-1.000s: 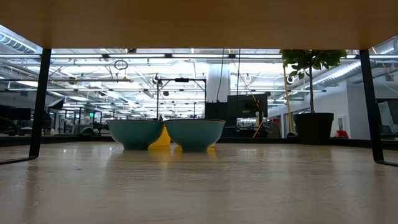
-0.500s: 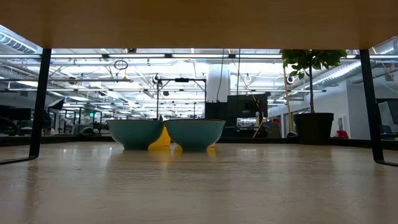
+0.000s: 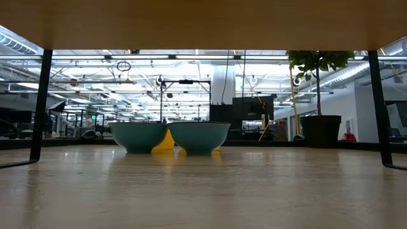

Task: Pick & Place Mini bowls
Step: Stack the left yellow bowl on the yellow bowl on the shelf

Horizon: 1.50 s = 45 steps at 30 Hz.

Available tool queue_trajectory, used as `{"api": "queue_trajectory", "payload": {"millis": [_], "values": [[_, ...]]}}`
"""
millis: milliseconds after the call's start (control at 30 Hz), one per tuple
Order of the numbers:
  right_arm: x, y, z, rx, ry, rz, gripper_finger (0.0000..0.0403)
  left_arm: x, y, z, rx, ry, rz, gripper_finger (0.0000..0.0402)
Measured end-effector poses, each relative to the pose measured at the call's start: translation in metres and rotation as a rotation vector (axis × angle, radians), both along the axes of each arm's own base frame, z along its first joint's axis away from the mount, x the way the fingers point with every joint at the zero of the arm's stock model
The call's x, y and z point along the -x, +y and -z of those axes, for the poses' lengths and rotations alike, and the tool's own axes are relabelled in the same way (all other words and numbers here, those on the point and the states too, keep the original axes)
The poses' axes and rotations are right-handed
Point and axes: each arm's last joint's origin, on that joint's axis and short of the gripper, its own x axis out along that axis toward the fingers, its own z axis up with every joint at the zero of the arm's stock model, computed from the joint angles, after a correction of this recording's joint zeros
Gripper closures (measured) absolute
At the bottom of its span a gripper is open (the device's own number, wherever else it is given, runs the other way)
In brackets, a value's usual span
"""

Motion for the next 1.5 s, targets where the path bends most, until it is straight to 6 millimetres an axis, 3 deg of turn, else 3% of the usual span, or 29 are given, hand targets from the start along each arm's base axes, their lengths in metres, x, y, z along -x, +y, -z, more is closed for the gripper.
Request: {"api": "queue_trajectory", "payload": {"millis": [200,433,600,1000,1100,1233,1500], "values": [[0.009,-0.020,0.048,0.072,-0.056,0.108,0.0401,0.000,0.000,0.000,-0.022,0.009,0.008,0.0256],[0.024,-0.032,0.085,0.177,-0.127,0.146,0.0402,0.000,0.000,0.000,-0.023,0.010,0.008,0.0256],[0.028,-0.039,0.071,0.228,-0.262,0.139,0.0402,0.000,0.000,0.000,-0.026,0.009,0.008,0.0256],[0.021,-0.052,0.073,0.283,-0.220,-0.005,0.0403,-0.004,0.004,-0.009,-0.126,-0.047,0.051,0.0256],[0.013,-0.061,0.065,0.272,-0.191,-0.019,0.0403,-0.007,0.006,-0.011,-0.177,-0.087,0.123,0.0256],[0.006,-0.073,0.062,0.259,-0.147,-0.028,0.0403,-0.011,0.016,0.004,-0.220,-0.114,0.161,0.0256],[0.005,-0.086,0.061,0.261,-0.146,0.034,0.0403,0.002,0.055,0.063,-0.144,-0.139,-0.061,0.0256]]}}
